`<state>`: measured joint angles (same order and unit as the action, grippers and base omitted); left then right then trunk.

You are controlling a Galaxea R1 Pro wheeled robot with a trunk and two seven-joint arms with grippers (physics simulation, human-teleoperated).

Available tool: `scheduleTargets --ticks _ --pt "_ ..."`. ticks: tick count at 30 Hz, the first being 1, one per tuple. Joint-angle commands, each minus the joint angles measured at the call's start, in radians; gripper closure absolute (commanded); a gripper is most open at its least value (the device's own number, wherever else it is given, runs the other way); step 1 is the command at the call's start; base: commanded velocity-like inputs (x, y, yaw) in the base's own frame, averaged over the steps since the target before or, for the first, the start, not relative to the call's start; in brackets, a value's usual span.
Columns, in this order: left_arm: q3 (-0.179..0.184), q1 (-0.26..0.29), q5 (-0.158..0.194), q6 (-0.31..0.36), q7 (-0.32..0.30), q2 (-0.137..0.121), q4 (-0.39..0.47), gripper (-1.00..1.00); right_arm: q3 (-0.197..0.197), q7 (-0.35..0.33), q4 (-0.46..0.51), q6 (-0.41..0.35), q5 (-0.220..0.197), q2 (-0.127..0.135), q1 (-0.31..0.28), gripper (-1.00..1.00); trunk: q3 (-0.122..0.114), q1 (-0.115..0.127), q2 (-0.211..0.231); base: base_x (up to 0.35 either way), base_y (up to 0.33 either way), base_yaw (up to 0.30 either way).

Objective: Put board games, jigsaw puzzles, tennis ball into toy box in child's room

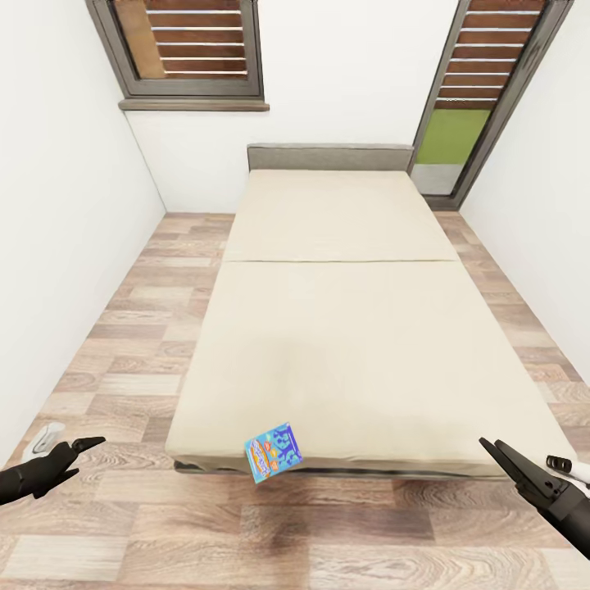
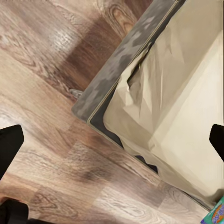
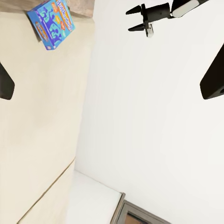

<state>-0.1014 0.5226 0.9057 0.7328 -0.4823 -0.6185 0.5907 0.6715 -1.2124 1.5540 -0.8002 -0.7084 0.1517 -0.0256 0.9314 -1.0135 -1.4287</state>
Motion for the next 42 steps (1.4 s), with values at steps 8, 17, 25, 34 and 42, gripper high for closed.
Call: scheduleTargets --ticks 8,17,25,34,42 --pt "-0.003 0.0 0.001 0.007 -0.002 0.0 0.0 -1.0 0.0 -0.001 0.0 -0.007 -0.003 0.0 0.0 -1.0 -0.013 0.0 0.0 0.0 0.0 0.0" --pt "-0.003 0.0 0.001 0.007 -0.002 0.0 0.0 -1.0 0.0 -0.001 0.0 -0.006 -0.003 0.0 0.0 -1.0 -0.028 0.0 0.0 0.0 0.0 0.0" --pt "-0.003 0.0 0.001 0.007 -0.001 0.0 0.0 -1.0 0.0 -0.001 0.0 -0.007 -0.003 0.0 0.0 -1.0 -0.041 0.0 0.0 0.0 0.0 0.0" --pt "-0.003 0.0 0.001 0.007 -0.001 0.0 0.0 -1.0 0.0 -0.001 0.0 -0.006 -0.003 0.0 0.0 -1.0 -0.056 0.0 0.0 0.0 0.0 0.0" --pt "-0.003 0.0 0.001 0.007 -0.001 0.0 0.0 -1.0 0.0 -0.001 0.0 -0.006 -0.003 0.0 0.0 -1.0 -0.069 0.0 0.0 0.0 0.0 0.0"
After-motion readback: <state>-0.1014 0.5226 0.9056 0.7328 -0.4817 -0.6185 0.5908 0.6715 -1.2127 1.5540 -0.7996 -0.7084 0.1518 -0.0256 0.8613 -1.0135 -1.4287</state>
